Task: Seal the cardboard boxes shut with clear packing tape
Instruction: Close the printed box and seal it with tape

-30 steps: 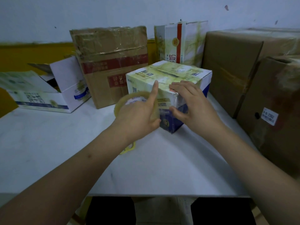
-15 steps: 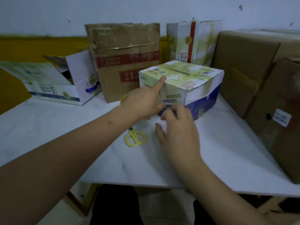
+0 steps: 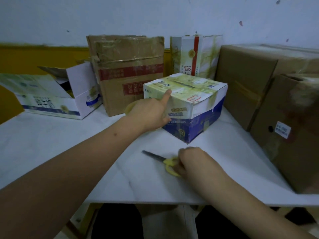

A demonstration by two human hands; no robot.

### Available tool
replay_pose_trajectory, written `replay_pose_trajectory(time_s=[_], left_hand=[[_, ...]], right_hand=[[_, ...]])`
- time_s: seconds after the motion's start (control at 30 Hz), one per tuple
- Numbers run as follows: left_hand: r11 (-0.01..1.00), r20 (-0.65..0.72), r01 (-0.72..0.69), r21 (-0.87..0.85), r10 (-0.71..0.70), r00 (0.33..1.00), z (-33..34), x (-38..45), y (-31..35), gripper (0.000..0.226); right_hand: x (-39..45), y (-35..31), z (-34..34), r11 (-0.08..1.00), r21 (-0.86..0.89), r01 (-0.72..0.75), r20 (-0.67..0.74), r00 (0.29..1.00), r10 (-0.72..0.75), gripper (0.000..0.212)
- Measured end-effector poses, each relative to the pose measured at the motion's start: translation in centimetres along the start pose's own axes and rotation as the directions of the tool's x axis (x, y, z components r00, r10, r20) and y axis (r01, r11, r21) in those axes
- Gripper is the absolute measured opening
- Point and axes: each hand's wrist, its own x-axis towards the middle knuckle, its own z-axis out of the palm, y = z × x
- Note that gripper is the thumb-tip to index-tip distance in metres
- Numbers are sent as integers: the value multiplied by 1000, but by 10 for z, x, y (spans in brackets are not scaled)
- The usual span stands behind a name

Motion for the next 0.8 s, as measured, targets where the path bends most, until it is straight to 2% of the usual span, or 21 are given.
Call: replay_pose_trajectory(time_s=[0.03,0.1,0.2,0.27,0.33,0.4,0.43,0.47,0.53,0.6,0.7,0.8], left_hand=[[1000,-3,5,11,-5,1000,0,0,1,92],[999,-5,31,7,-31,999,1,0,4,93],[995,-7,91,-40,-92,996,8,0,8,97],[982,-12,152,-112,-154,988,10,0,9,94],[963,-42,187,-193,-199,979,12,0,10,83],[955,-77,191,-226,-213,974,13,0,12,67],[958,-79,178,-225,-200,977,12,-1,13,59],[964,-71,153,-219,-172,983,12,-2,12,51],[965,-32,96,-242,-107,994,13,-3,9,41],[948,4,44,-316,-45,999,17,-1,3,28],[897,69,46,-439,-17,997,23,1,-4,19],[859,102,25,-511,32,994,23,0,-12,19]], right_hand=[[-14,11,-5,1000,-18,-23,1,1000,23,22],[-40,31,-18,996,52,-71,-7,997,71,28],[-60,47,-49,933,329,-148,-26,986,165,19],[-58,48,-77,895,437,-86,-213,957,196,10],[-37,47,-108,910,413,36,-462,870,175,14],[1,39,-136,908,404,107,-582,796,166,21],[26,33,-144,893,424,152,-600,785,152,21],[51,25,-148,871,448,202,-592,797,120,17],[95,9,-143,817,509,272,-499,866,23,11],[125,3,-126,798,538,273,-375,925,-64,13],[140,8,-110,893,376,246,-287,948,-141,22],[136,10,-118,920,292,261,-214,955,-204,25]])
